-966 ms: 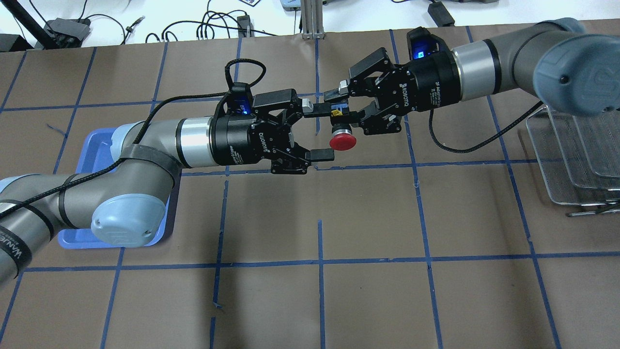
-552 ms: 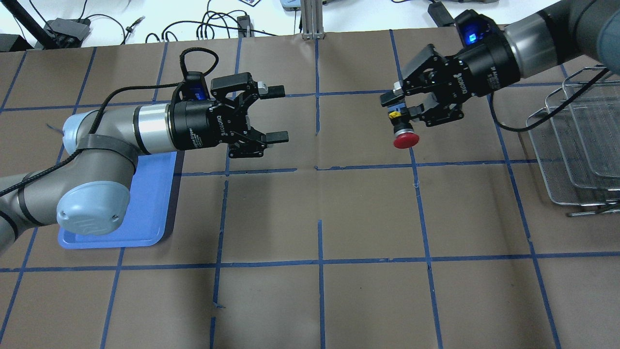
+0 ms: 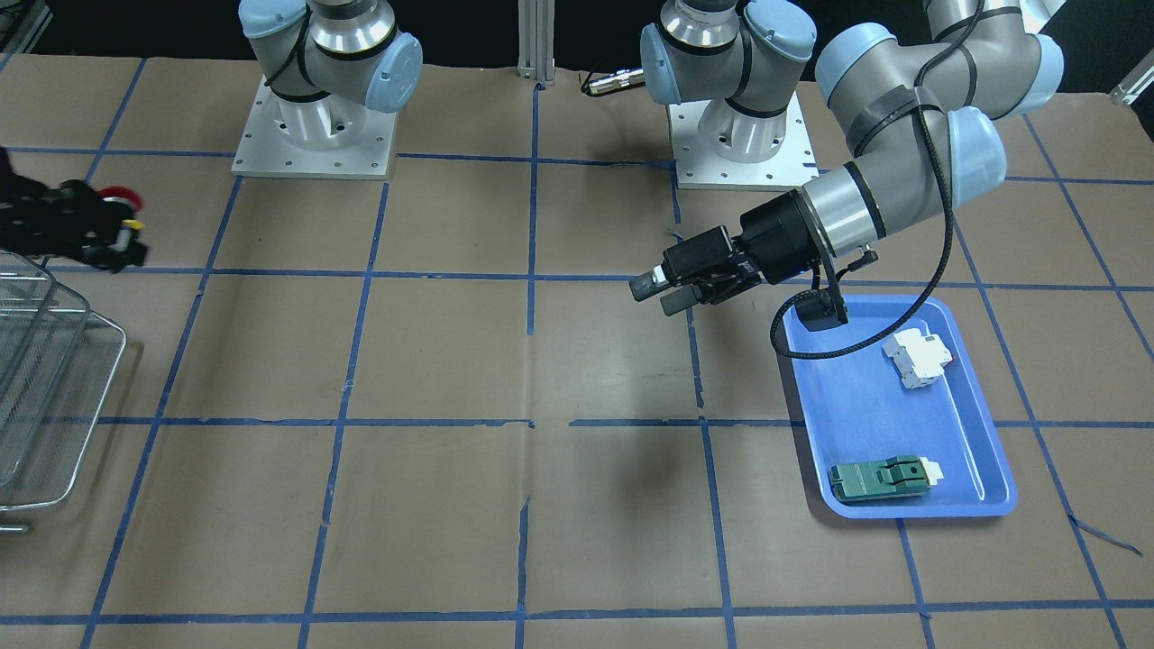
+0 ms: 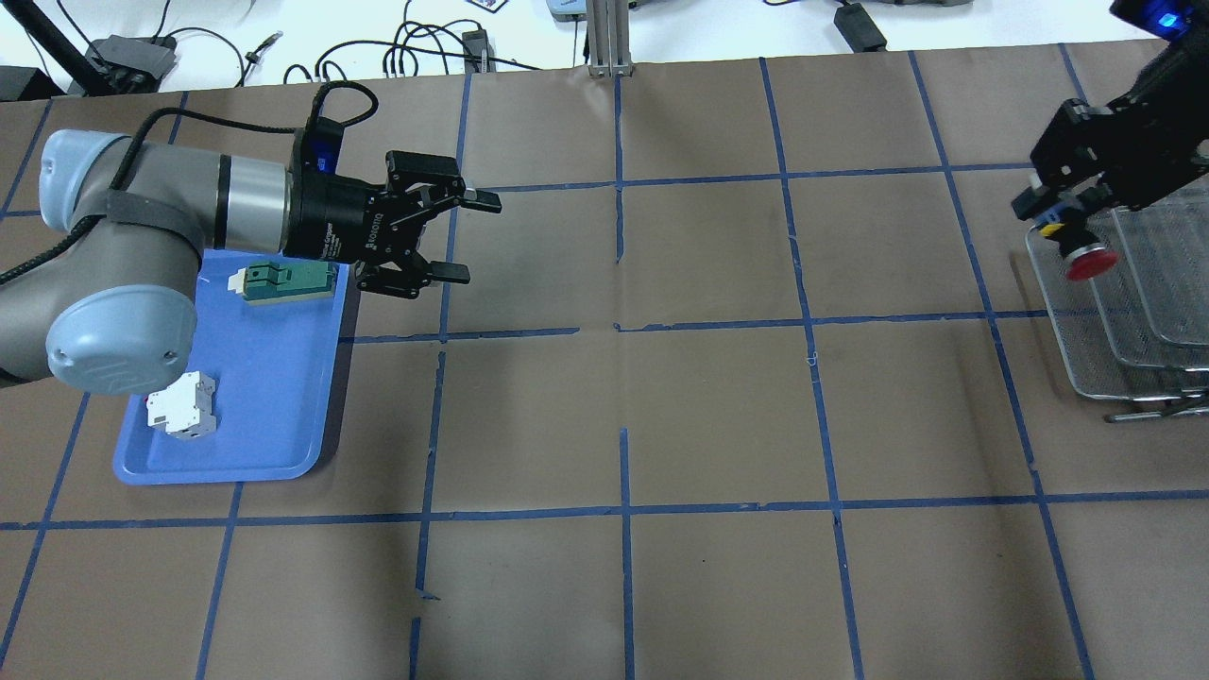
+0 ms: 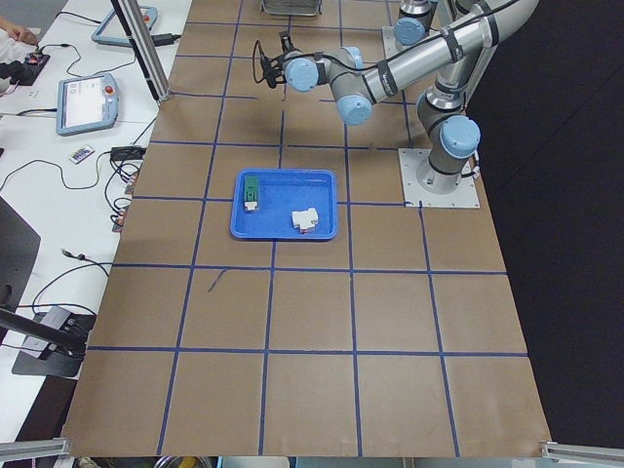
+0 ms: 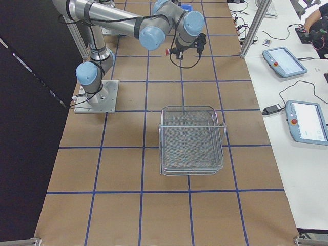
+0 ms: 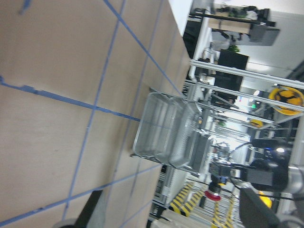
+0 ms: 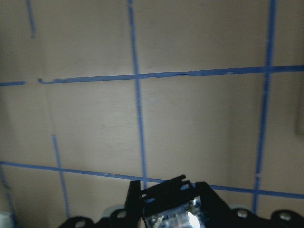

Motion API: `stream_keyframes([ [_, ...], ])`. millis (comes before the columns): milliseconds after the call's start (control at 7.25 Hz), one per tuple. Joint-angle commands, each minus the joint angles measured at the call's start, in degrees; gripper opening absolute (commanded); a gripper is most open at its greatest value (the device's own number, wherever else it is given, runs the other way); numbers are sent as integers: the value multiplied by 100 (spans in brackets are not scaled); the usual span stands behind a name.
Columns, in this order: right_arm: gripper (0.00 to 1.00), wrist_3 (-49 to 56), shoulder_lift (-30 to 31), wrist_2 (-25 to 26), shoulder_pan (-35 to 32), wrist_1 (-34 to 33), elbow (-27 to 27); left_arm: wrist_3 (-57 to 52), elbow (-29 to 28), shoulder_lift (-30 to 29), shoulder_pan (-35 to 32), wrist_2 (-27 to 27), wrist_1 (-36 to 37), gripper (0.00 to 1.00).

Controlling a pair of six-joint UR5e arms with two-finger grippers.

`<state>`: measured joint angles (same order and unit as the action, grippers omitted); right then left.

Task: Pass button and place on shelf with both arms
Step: 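Lower the button into the mesh basket with the right gripper while the left arm retracts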

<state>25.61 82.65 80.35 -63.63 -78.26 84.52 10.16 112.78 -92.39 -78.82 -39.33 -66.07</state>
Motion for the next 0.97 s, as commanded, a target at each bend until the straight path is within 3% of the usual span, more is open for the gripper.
stream_keyframes([
  [0, 30, 313, -484, 1978, 184, -1533, -251, 65, -536, 124, -404, -2034, -116, 100],
  [138, 28, 374, -660, 2446, 323, -2369, -148, 30, -808, 194, -580, -3122, -360, 100],
  [414, 28, 725, -969, 2389, 762, -2492, -146, -153, -1738, 222, -713, -4446, -1595, 100],
  [552, 38, 735, -1005, 2372, 764, -2492, -155, -328, -2116, 204, -888, -5087, -1967, 100],
  [690, 80, 726, -1109, 2032, 773, -2501, -155, -548, -2451, 265, -968, -5433, -2354, 100],
  [828, 100, 674, -1145, 2003, 773, -2509, -164, -550, -2550, 213, -960, -5323, -2505, 100],
])
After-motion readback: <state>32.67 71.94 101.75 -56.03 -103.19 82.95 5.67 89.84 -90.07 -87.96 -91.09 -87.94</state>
